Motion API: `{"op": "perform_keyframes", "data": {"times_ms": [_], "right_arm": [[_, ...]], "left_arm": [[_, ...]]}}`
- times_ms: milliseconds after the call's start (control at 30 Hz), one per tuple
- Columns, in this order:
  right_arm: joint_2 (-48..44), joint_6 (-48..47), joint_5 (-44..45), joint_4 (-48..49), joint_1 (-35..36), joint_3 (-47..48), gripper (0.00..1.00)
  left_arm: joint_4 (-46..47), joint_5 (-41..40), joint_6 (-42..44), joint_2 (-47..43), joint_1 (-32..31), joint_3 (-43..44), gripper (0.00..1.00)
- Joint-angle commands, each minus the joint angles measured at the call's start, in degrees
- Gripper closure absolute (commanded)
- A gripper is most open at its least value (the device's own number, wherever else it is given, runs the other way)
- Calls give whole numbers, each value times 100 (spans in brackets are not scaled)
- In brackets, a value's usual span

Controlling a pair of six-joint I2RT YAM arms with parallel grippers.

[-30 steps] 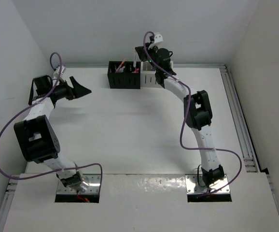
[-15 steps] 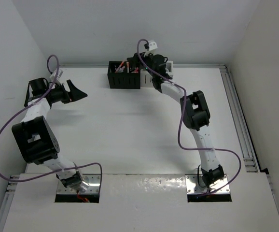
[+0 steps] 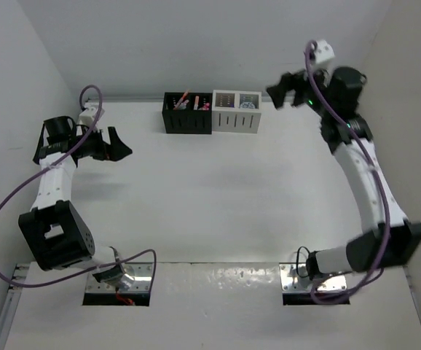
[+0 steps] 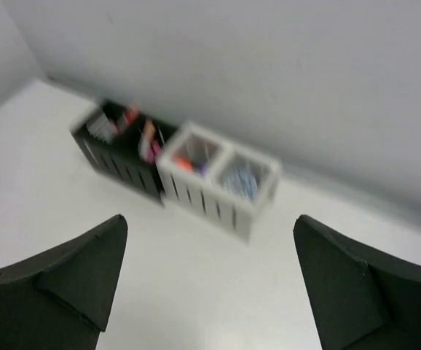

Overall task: Sort the stationery into containers
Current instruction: Reset both arms

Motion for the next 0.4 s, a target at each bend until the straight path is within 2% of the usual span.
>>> {"op": "perform_keyframes", "data": {"times_ms": [0,33,67,167,267,367], "right_arm": [[-668,-634,-441,-1679,-503,-1861,6],[-1123,-635,-450,-1687,-643,-2187,6],[-1319,-635,-450,-1661,-766,-2756,5],[-1891,-399,-581,-1556,-1390,-3654,4],[-2216,-266,-652,-1337,-1637,-4174,2],[-2235,-187,-714,-1283,-1769,-4247,1]], "left_arm": [[-115,-283,357,-263,-115,-179,0],[-159,-292,366,-290,-124,-214,0],[-159,-310,366,-307,-159,-241,0],[-133,-598,384,-351,-273,-285,0],[95,-863,314,-518,-396,-451,0],[105,-1118,270,-580,-554,-400,0]]}}
